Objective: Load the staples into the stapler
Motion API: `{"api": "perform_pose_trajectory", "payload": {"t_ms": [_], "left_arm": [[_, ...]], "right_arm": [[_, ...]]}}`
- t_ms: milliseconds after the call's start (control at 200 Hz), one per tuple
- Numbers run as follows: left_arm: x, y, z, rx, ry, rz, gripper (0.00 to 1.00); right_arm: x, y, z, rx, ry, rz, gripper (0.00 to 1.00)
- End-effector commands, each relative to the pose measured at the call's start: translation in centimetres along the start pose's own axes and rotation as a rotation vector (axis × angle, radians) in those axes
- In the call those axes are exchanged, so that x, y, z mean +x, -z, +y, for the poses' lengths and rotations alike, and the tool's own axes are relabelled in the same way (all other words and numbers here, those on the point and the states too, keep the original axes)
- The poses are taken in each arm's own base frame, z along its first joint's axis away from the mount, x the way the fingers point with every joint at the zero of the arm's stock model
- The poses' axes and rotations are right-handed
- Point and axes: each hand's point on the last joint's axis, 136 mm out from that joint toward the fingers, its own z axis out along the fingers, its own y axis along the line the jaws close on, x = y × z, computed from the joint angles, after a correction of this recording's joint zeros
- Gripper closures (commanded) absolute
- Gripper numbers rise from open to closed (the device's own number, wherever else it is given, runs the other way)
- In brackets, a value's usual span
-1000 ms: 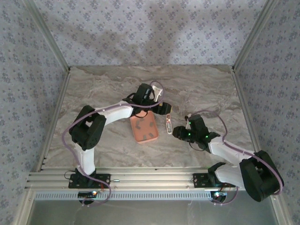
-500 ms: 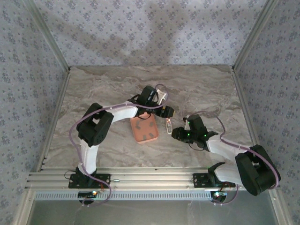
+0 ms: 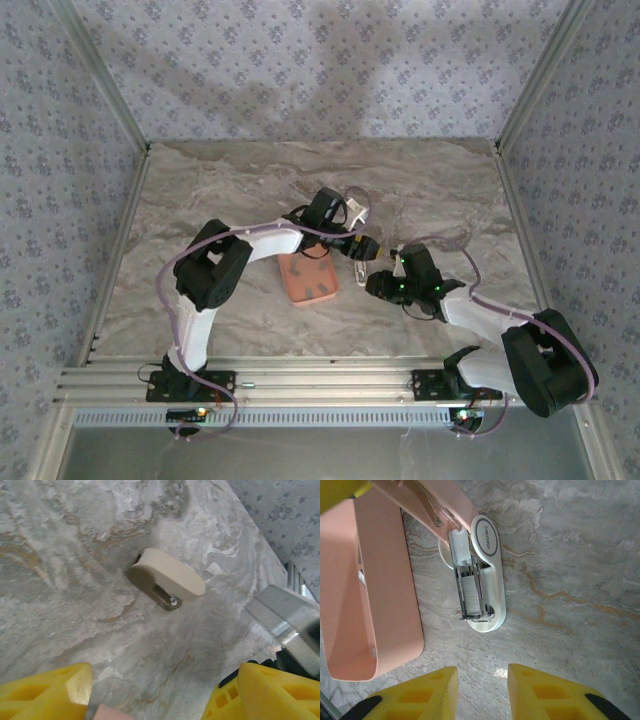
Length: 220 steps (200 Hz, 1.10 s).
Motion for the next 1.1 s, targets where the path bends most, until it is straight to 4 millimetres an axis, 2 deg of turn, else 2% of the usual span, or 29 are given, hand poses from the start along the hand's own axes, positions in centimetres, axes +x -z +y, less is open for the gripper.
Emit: {"api": "perform_pose_trajectory", "payload": {"t_ms": [0,285,535,755,980,1094], "left_arm": [[-0.6,0.1,-2.1,0.081,-0.081,0.003,0.24],[0.7,0.6,-4.2,0.142,-0.157,0.043,0.25],[3.0,1.3,-4.6,0.152,-0.145,0.1,0.26],[3.7,2.3,-5.0,0.129,-0.13,0.118,0.26],[2.0,4.4,-5.0,0.018,-0.107,0.038,0.23],[1.2,5.8,-4.0,-0.066,-0.073,-0.011,0.22]], "right_arm": [[-0.5,0.4,0.4,0.003,0.011,0.002,0.68],[-0.2,0.6,-0.4,0.039,0.009,0.007,0.68],[-0.3,0.8,-0.3,0.048,0.017,0.007,0.68],[-0.9,1.3,0.4,0.033,0.021,-0.009,0.68],[-2.2,1.9,2.0,-0.021,0.007,-0.029,0.66],[-3.1,1.9,2.7,-0.057,-0.013,-0.032,0.62]]}}
